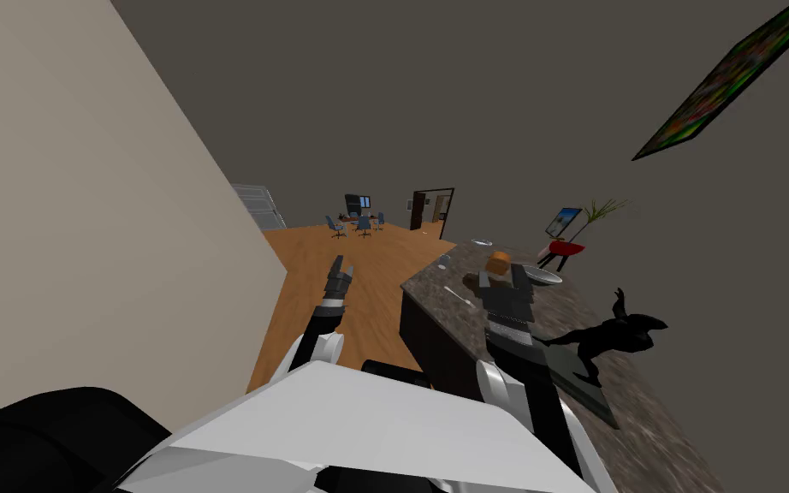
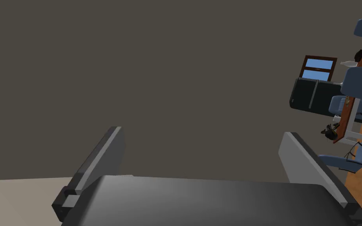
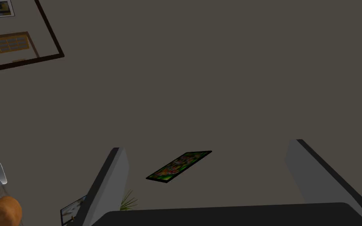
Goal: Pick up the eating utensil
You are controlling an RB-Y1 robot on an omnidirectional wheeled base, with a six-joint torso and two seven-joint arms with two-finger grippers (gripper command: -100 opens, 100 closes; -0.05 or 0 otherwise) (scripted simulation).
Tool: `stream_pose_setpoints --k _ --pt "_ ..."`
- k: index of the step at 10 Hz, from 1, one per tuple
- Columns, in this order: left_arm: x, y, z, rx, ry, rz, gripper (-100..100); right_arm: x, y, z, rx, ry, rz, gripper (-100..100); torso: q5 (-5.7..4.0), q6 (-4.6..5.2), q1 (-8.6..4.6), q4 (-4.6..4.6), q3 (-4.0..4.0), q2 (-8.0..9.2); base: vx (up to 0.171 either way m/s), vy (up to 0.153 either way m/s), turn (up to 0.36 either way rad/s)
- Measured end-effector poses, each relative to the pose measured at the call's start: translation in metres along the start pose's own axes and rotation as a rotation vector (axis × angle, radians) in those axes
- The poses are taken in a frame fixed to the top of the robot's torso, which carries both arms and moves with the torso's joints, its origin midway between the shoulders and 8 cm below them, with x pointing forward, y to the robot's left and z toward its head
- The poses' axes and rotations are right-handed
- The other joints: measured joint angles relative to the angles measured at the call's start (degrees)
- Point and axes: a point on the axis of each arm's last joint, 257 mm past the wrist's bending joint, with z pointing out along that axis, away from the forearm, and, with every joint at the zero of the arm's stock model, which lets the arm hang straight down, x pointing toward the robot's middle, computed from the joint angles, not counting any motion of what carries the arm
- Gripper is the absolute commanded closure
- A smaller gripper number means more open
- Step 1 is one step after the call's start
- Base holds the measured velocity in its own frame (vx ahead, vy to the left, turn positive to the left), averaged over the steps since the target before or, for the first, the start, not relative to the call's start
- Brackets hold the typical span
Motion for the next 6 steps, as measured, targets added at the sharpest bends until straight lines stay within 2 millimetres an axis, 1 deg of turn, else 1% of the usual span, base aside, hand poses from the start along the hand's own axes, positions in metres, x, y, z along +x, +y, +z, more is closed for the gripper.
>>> stream_pose_setpoints --k 2,3,4,5,6 --pt "0.000 0.000 0.000 0.000 0.000 0.000 0 -0.001 -0.010 -0.008 0.039 0.042 -0.046 -100 0.01 -0.02 0.05 -0.01 -0.03 -0.06 0.027 0.026 0.183" --pt "0.000 0.000 0.000 0.000 0.000 0.000 0 -0.004 -0.018 -0.015 0.071 0.062 -0.078 -100 0.02 -0.02 0.07 -0.02 -0.06 -0.10 0.044 0.040 0.210" --pt "0.000 0.000 0.000 0.000 0.000 0.000 0 -0.009 -0.026 -0.023 0.109 0.080 -0.115 -100 0.03 -0.01 0.12 -0.03 -0.08 -0.14 0.044 0.043 0.234" --pt "0.000 0.000 0.000 0.000 0.000 0.000 0 -0.015 -0.039 -0.033 0.157 0.096 -0.156 -100 0.03 -0.02 0.13 -0.04 -0.09 -0.15 0.031 0.027 0.086" --pt "0.000 0.000 0.000 0.000 0.000 0.000 0 -0.020 -0.045 -0.039 0.180 0.106 -0.179 -100 0.02 0.01 0.09 -0.03 -0.07 -0.12 0.028 0.033 0.198"
